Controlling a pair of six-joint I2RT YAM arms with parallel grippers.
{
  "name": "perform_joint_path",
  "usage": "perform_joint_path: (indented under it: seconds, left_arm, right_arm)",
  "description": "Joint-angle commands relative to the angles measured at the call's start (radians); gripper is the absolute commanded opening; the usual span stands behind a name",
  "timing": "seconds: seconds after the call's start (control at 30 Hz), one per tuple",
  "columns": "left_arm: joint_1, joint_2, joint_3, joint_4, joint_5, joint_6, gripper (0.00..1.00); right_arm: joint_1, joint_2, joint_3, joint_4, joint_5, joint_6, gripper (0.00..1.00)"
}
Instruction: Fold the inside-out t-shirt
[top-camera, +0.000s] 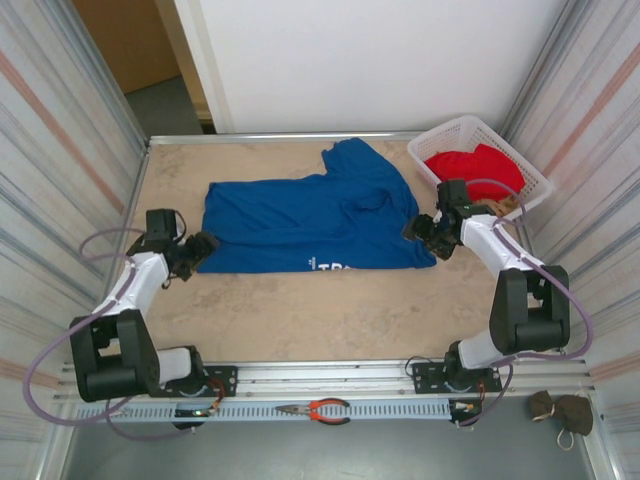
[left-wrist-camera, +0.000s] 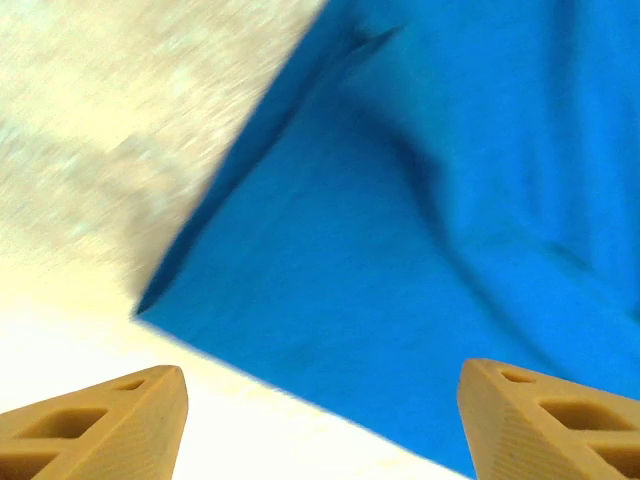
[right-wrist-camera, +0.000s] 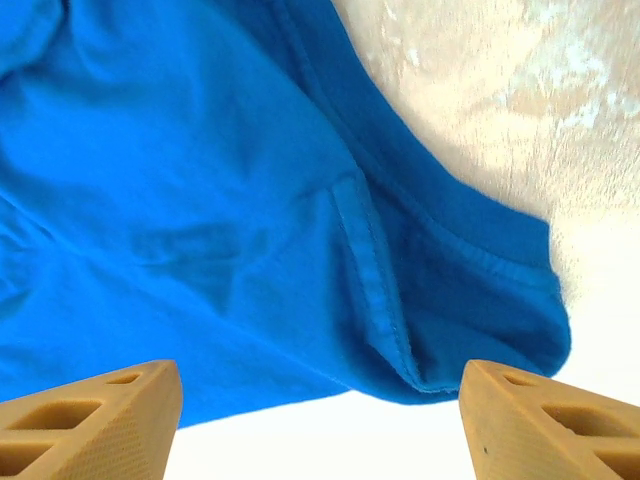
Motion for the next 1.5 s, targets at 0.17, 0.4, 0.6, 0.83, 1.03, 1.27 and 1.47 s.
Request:
perform_joint_path:
  seconds: [0.17, 0.4, 0.6, 0.83, 1.03, 1.27, 1.47]
  left_arm:
    - [0.008, 0.156, 0.02, 0.029, 0.009, -0.006, 0.72]
    - [0.01, 0.304, 0.066, 0.083, 0.088, 0.021, 0.16]
    - [0.014, 0.193, -0.038, 0.101, 0.141, -0.026, 0.0]
    - [0.016, -0.238, -0.291, 0.022, 0.111, -0.227, 0.0]
    - [0.025, -0.596, -0.381, -0.181, -0.006, -0.334, 0.0]
    - [0.059, -0.569, -0.308, -0.234, -0.055, -0.265, 0.63]
    - [0.06, -0.446, -0.125, -0.209, -0.098, -0.079, 0.81]
  right_arm:
    - [-0.003, 0.112, -0.012, 0.054, 0.015, 0.004, 0.67]
    - [-0.05, 0.152, -0.067, 0.07, 0.01, 0.032, 0.05]
    - [-0.07, 0.016, -0.148, 0.006, 0.02, 0.071, 0.0]
    - [-0.071, -0.183, -0.253, -0.088, 0.027, 0.151, 0.0]
    - [-0.073, -0.326, -0.316, -0.178, 0.057, 0.189, 0.0]
    - [-0.076, -0.47, -0.301, -0.239, 0.097, 0.231, 0.43]
    - [-0.05, -0.362, -0.119, -0.192, 0.019, 0.13, 0.41]
